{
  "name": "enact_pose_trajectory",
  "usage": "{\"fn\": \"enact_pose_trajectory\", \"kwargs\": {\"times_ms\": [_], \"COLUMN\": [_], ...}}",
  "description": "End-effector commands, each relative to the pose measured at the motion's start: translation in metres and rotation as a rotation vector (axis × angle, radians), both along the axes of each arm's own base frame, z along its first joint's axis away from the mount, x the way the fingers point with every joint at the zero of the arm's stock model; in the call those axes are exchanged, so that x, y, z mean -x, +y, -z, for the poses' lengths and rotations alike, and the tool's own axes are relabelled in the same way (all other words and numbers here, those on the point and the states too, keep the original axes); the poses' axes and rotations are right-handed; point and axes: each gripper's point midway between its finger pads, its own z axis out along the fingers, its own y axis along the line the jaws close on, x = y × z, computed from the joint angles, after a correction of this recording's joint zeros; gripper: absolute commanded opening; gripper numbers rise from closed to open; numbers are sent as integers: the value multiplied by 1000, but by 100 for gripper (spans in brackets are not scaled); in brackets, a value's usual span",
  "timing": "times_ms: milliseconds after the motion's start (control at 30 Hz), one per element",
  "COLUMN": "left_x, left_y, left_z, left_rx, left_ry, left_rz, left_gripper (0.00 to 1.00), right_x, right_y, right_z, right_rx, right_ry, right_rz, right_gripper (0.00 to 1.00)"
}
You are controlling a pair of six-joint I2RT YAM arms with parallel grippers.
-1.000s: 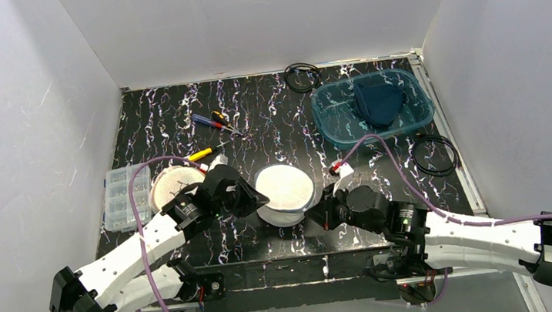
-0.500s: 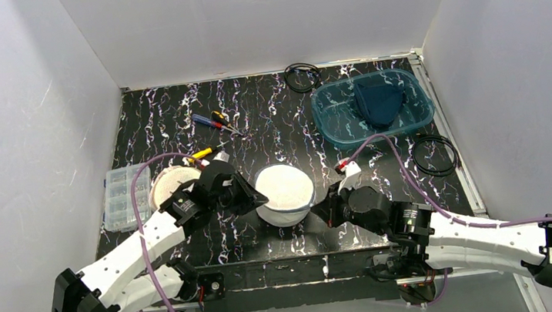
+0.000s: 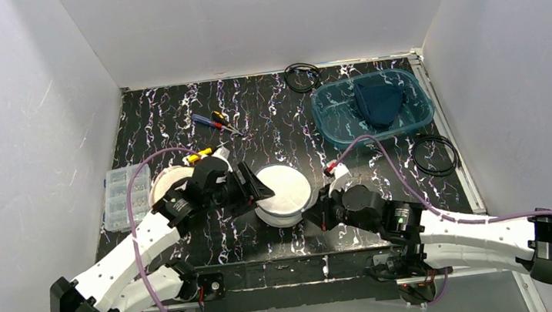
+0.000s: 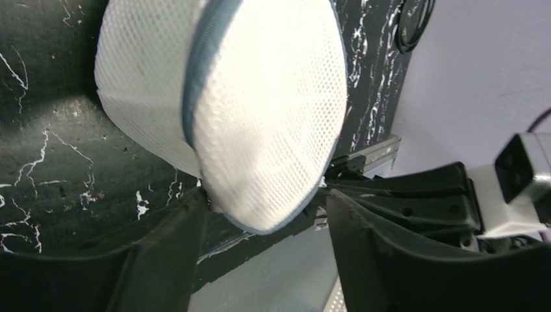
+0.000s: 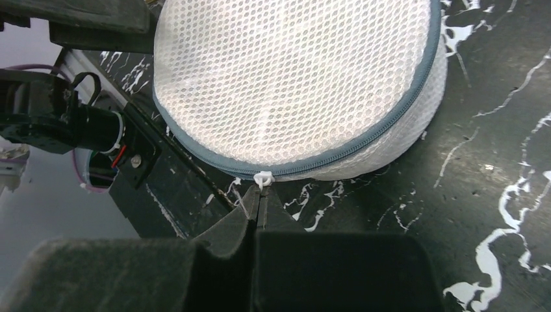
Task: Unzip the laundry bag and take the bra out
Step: Unzip the laundry bag at the center of the board.
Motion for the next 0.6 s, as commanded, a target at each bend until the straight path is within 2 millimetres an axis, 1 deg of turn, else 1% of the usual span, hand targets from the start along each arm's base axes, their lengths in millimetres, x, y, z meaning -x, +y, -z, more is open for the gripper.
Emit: {"fn": "enact_pose_trajectory", "kwargs": {"times_ms": [0, 167, 200, 233, 300, 400, 567], "left_x": [21, 38, 41, 49, 55, 58, 53], "left_y": [12, 18, 18, 15, 14, 11, 2], "left_z": [-4, -5, -6, -6, -4, -1, 6], "left_rx": [29, 90, 102, 116, 121, 125, 117], "left_ry": [30, 52, 56, 63, 74, 93, 116], "left_rz": [13, -9, -10, 2, -1, -18, -39], "left_gripper": [69, 72, 73, 73, 73, 74, 73], "right_x": [4, 10, 10, 11, 12, 12, 16], "right_y": [28, 44, 47, 55, 60, 66, 73], "right_z": [-41, -45, -45, -47, -50, -50, -53], "right_rx": [-143, -189, -196, -214, -229, -240, -254], "right_ry": [-25, -1, 3, 9, 13, 17, 22], "right_rz": [-71, -119, -127, -142, -151, -160, -182], "right_gripper": [1, 1, 1, 1, 1, 1, 1]}}
